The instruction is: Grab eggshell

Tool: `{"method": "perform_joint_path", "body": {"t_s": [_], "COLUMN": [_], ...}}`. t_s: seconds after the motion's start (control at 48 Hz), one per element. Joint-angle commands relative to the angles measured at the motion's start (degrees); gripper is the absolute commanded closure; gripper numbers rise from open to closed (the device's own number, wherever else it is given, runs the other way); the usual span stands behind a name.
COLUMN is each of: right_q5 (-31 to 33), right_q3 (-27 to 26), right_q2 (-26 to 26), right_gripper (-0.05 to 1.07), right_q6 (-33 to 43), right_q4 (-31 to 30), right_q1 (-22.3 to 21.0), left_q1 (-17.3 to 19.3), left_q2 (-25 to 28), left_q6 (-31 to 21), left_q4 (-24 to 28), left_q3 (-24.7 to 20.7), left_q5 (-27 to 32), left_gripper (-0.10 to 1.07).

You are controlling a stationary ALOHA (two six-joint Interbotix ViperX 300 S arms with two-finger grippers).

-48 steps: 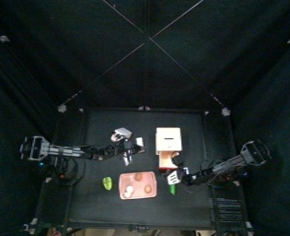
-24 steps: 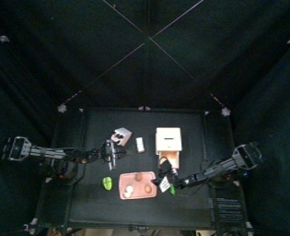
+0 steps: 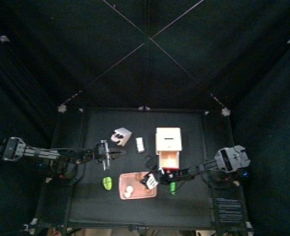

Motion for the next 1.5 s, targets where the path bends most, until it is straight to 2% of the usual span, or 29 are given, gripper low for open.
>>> {"method": "perform_joint_path", "body": {"t_s": [0.0, 0.875, 1.479], "right_q5": [-0.1, 2.5, 2.6], "right_q3": [-1.6, -7.2, -7.4], "right_q2": [-0.2, 8.0, 8.7], "right_gripper": [0.20, 0.22, 0.46], "right_q6": [-0.2, -0.2, -0.2], "right_q4": [-0.2, 0.2, 1.8], "right_q1": [-0.4, -2.9, -3.3], "left_q1": [-0.1, 0.7, 0.7], "left_q2": [-0.2, -0.2, -0.1], "left_q6": [0.2, 0.2, 0.3], "left_q4": [0.3, 1.8, 1.8], "left_q3": [-0.8, -0.4, -0.4], "left_q5": [-0.5, -1.7, -1.7], "left_gripper": [0.49, 0.49, 0.49]}}
